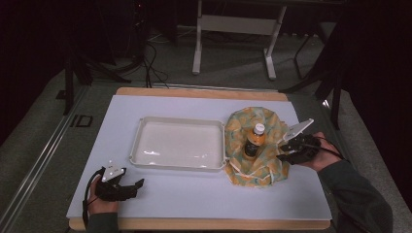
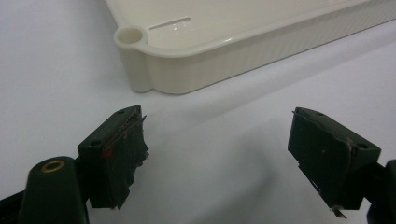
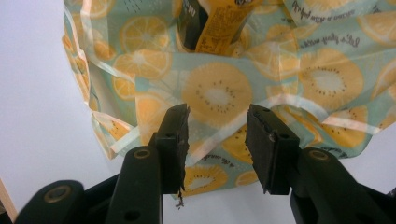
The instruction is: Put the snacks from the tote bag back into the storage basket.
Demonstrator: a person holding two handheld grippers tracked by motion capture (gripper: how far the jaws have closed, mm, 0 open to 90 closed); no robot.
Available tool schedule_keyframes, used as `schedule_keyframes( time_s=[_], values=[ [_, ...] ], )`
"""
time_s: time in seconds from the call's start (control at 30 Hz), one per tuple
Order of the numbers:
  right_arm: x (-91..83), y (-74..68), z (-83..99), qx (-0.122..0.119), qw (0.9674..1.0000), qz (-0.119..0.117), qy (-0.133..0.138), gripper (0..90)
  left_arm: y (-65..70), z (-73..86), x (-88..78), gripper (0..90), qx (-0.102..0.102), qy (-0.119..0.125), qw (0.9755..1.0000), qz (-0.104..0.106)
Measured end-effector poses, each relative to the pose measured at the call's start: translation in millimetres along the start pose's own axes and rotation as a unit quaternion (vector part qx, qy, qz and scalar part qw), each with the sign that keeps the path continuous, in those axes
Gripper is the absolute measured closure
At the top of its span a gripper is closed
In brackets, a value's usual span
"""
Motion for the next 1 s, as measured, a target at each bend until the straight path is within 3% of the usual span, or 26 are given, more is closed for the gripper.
schedule_keyframes(
  time_s=[1.0],
  values=[
    [-6.1, 4.6, -24.7, -0.027, 0.9994, -0.011, -0.018, 62.7, -0.1, -0.1, 0.3, 19.0, 0.001, 0.000, 1.0000, 0.003]
  ],
)
Point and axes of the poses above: each handheld gripper's, and its own axes: x roughly forward along the jaws, z roughly out of its underside, y roughly to its right, the point moved 1 cm from there along x, roughly forward along the jaws, and after that the axes turned 10 degrees about -y, right-handed, at the moved point
